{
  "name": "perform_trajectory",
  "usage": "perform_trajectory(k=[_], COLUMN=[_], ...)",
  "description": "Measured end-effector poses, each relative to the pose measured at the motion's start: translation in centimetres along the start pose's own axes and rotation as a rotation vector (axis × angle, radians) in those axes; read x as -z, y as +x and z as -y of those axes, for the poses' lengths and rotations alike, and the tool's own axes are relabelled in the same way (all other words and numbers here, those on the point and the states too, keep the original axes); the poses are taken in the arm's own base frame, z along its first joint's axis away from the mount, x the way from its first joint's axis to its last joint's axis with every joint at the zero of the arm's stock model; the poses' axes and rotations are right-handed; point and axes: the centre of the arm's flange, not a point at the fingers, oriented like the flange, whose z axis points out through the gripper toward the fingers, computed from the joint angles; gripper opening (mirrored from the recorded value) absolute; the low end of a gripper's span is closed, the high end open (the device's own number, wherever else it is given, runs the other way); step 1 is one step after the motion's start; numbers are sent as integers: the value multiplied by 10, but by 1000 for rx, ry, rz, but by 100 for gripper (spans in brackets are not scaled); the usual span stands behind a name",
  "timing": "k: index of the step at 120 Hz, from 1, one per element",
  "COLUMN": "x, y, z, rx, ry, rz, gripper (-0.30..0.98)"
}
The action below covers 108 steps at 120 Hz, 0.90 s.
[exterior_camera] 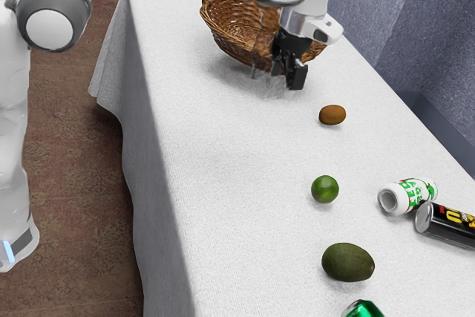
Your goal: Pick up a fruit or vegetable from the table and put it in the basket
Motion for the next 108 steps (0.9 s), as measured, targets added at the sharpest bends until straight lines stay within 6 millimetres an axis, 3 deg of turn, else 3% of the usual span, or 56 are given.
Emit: perform_trajectory(k=[4,8,24,31,43,54,64,78,92,108], x=[0,3,15,17,19,12,8,-14,-26,-43], y=[8,12,9,8,8,8,8,12,21,31], z=[-46,-67,-75,-66,-18,-1,5,-6,19,11], rx=[-72,-105,-127,-114,-32,2,14,6,52,43], ry=[16,33,137,170,158,128,104,42,18,10], rz=[-17,-30,-35,-30,-14,7,20,62,54,54], gripper=[68,68,68,69,69,69,69,69,69,69])
